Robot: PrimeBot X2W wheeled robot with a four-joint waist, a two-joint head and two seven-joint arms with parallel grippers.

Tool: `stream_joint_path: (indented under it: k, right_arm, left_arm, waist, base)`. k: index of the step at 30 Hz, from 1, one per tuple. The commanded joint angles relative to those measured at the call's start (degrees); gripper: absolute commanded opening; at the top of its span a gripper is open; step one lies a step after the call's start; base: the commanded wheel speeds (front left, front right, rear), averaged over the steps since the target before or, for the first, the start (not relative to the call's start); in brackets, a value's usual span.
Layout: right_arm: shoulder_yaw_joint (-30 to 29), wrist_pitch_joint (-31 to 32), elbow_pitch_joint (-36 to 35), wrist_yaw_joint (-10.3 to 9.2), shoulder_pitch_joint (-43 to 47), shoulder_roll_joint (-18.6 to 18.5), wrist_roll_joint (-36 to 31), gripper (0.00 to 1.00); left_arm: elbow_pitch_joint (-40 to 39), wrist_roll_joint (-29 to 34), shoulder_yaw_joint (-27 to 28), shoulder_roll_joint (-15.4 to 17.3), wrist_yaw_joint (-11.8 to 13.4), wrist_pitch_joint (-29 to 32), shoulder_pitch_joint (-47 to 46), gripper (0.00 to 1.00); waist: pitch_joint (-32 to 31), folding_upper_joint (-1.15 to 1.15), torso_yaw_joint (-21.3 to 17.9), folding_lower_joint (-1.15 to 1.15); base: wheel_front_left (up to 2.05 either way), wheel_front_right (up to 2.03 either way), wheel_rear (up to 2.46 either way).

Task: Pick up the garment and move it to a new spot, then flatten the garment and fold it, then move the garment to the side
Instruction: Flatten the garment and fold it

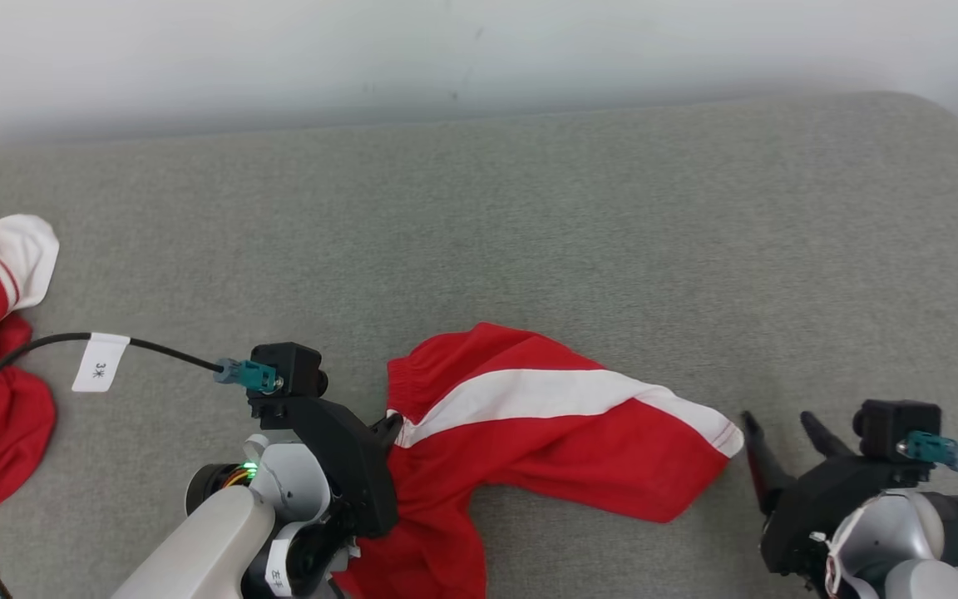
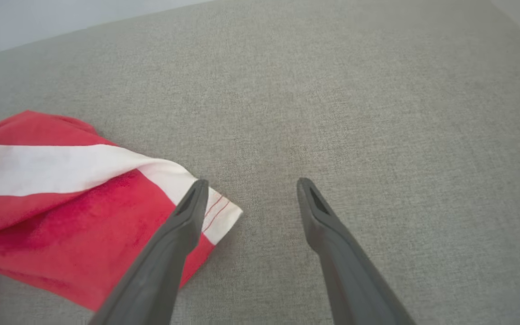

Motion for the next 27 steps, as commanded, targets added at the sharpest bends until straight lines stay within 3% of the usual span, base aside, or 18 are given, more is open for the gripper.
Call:
stream_joint_path:
  k: [1,6,7,8,13,14,15,16,19,21,22,24,27]
  right_arm:
    - [0.6,1.3,0.8,0.20,-1.1,0.0,0.1,1.00]
    - [0.2,4.1,3.6,0.20,-2.3,0.0,-1.7,1.00]
    - [-0.1,4.4,4.3,0.20,-2.4,0.0,-1.9,0.96]
    - [-0.2,4.6,4.8,0.20,-2.7,0.0,-2.1,0.85]
    - [-0.6,5.3,6.0,0.20,-3.5,0.0,-2.7,0.81]
    - [-0.5,5.7,6.4,0.20,-3.4,0.0,-3.0,0.70]
    - [-0.4,6.1,6.9,0.20,-3.5,0.0,-3.1,0.50]
    - [-0.5,6.4,7.2,0.20,-3.7,0.0,-3.0,0.47]
    - [-0.3,6.7,8.0,0.20,-4.7,0.0,-2.6,0.57]
    - [0.0,7.2,8.8,0.20,-4.8,0.0,-2.6,0.49]
    - [0.0,7.2,9.1,0.20,-5.1,0.0,-2.5,0.49]
    - [0.1,7.1,9.9,0.20,-5.8,0.0,-2.5,0.60]
    - [0.8,7.3,11.0,0.20,-6.3,0.0,-2.2,0.54]
  left_arm:
    - [0.3,0.8,0.0,-0.2,-0.3,-0.4,0.1,0.00]
    - [1.5,0.8,-0.3,-0.9,-0.9,-0.8,-0.8,0.00]
    - [1.6,0.7,-0.3,-1.1,-1.0,-0.8,-1.0,0.00]
    - [1.8,0.7,-0.4,-1.1,-1.2,-0.8,-1.1,0.00]
    - [2.5,0.6,-0.4,-1.4,-1.5,-1.0,-1.3,0.00]
    - [2.7,0.5,-0.4,-1.4,-1.5,-1.0,-1.2,0.00]
    - [2.9,0.6,-0.5,-1.4,-1.5,-1.0,-1.1,0.00]
    - [3.0,0.6,-0.5,-1.4,-1.6,-1.0,-1.2,0.00]
    - [3.1,0.6,-0.5,-1.4,-1.5,-0.9,-1.5,0.00]
    - [3.2,0.6,-0.6,-1.4,-1.4,-0.8,-1.6,0.00]
    - [3.2,0.7,-0.6,-1.4,-1.3,-0.8,-1.7,0.00]
    - [3.2,0.7,-0.7,-1.4,-1.2,-0.7,-1.9,0.00]
    - [3.1,0.7,-0.7,-1.4,-1.2,-0.7,-2.0,0.00]
  waist:
    - [1.3,0.00,1.7,0.00]
    - [1.6,0.00,2.5,0.00]
    - [1.7,0.00,2.6,0.00]
    - [1.6,0.00,2.6,0.00]
    - [1.6,0.00,2.5,0.00]
    - [1.6,0.00,2.4,0.00]
    - [1.5,0.00,2.4,0.00]
    - [1.5,0.00,2.4,0.00]
    - [1.6,0.00,2.3,0.00]
    - [1.6,0.00,2.3,0.00]
    - [1.7,0.00,2.4,0.00]
    - [1.8,0.00,2.5,0.00]
    - [1.9,0.00,2.7,0.00]
  base:
    - [0.00,0.00,0.00]
    - [0.00,0.00,0.00]
    - [0.00,0.00,0.00]
    - [0.00,0.00,0.00]
    - [0.00,0.00,0.00]
    - [0.00,0.00,0.00]
    - [0.00,0.00,0.00]
    - [0.00,0.00,0.00]
    - [0.00,0.00,0.00]
    - [0.00,0.00,0.00]
    - [0.00,0.00,0.00]
    - [0.00,0.00,0.00]
    - [0.00,0.00,0.00]
